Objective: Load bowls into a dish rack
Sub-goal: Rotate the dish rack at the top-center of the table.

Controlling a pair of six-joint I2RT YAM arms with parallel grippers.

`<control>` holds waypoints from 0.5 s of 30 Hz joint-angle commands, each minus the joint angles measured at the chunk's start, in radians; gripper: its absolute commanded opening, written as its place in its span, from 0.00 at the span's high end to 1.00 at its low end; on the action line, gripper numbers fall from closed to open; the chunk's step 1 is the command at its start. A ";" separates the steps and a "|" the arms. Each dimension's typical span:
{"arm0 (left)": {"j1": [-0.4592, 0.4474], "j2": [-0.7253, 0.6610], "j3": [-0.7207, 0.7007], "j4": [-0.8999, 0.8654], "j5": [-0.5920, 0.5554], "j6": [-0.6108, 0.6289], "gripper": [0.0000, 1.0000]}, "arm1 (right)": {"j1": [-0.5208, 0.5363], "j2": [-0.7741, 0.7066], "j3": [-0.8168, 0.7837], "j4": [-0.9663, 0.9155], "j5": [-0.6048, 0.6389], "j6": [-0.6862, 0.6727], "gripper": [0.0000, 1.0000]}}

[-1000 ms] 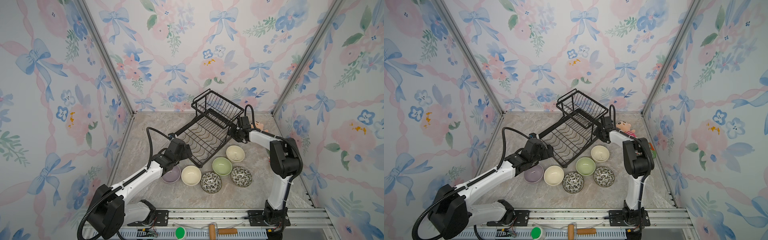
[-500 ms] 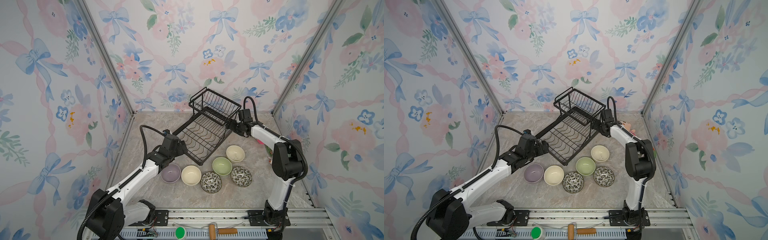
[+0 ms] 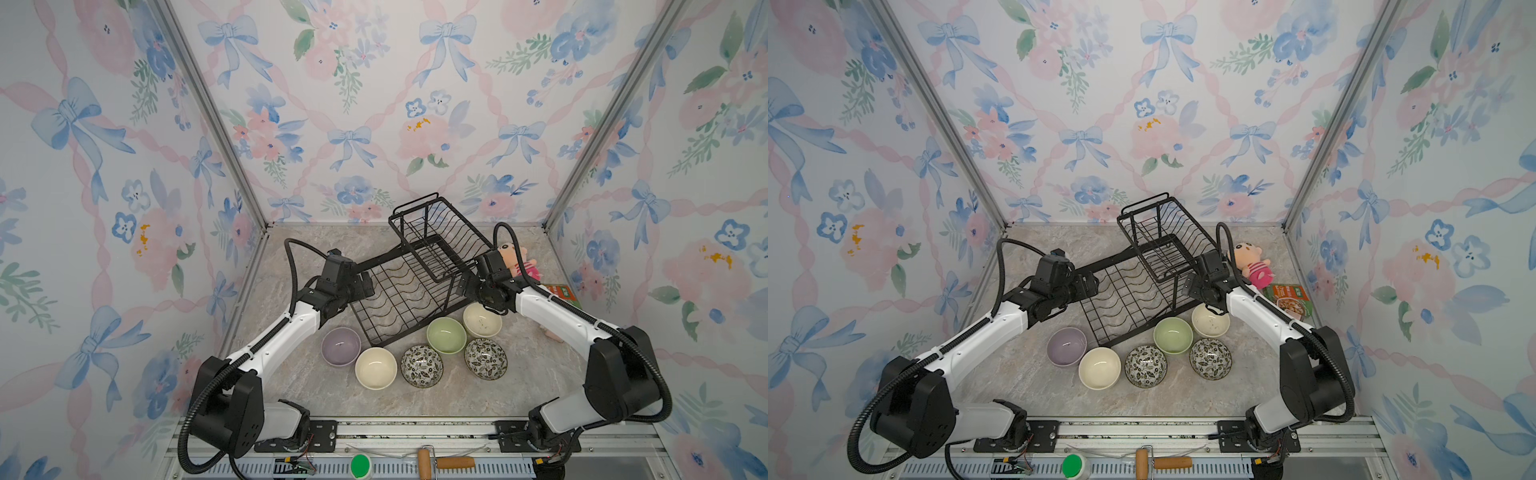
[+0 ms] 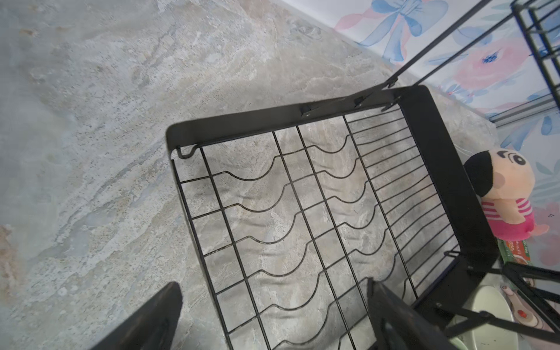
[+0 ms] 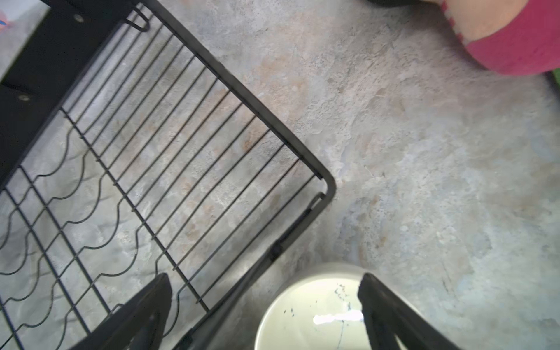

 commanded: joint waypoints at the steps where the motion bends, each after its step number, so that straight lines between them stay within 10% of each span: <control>1: 0.004 0.010 0.031 -0.002 0.042 0.028 0.02 | -0.060 0.086 0.126 0.068 0.020 -0.085 0.02; 15: 0.003 0.038 0.038 0.012 0.078 -0.022 0.02 | -0.166 0.261 0.156 0.256 -0.315 -0.094 0.00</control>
